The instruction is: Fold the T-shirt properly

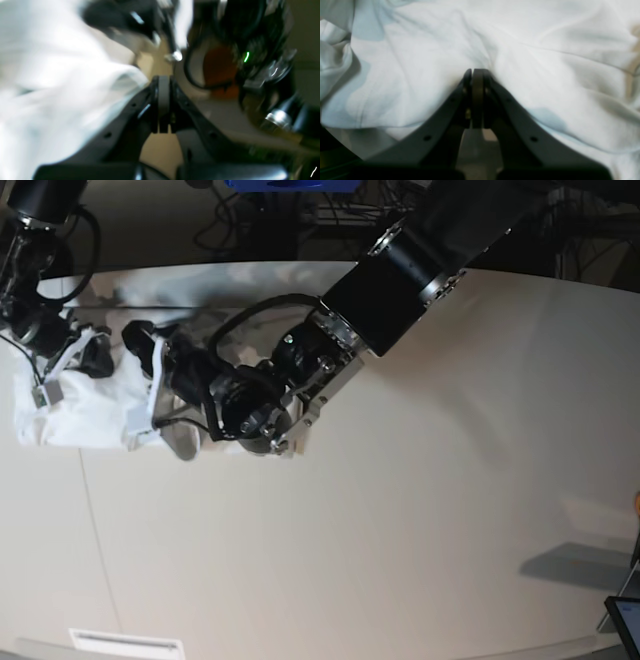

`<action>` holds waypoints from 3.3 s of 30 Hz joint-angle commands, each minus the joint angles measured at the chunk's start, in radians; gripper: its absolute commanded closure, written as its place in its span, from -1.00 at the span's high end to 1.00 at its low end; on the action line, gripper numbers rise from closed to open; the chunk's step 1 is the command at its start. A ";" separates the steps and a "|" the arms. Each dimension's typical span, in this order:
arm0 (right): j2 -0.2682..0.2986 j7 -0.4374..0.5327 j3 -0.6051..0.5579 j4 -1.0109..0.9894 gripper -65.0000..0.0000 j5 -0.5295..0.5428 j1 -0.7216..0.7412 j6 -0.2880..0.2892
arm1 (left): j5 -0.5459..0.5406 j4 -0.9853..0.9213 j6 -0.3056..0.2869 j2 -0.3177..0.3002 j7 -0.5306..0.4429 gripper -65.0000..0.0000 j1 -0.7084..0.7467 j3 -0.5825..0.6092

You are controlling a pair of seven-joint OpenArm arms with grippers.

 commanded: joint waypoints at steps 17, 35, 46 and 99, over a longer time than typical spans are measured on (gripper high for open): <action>0.013 -0.036 0.002 -0.003 -1.00 -0.060 -0.003 -0.019 | 0.309 0.298 0.105 -0.039 -0.090 -1.00 -0.071 -0.177; 0.013 -0.036 0.002 -0.003 -1.00 -0.060 -0.003 -0.019 | 0.322 -0.010 0.256 -0.065 -0.104 -1.00 -0.047 -0.198; 0.013 -0.036 0.002 -0.003 -1.00 -0.060 -0.002 -0.019 | 0.324 -0.214 0.256 0.017 -0.213 -1.00 -0.131 -0.185; 0.013 -0.038 0.000 -0.003 -1.00 -0.060 0.009 -0.019 | 0.074 0.258 0.229 -0.223 -0.119 -0.97 0.056 -0.251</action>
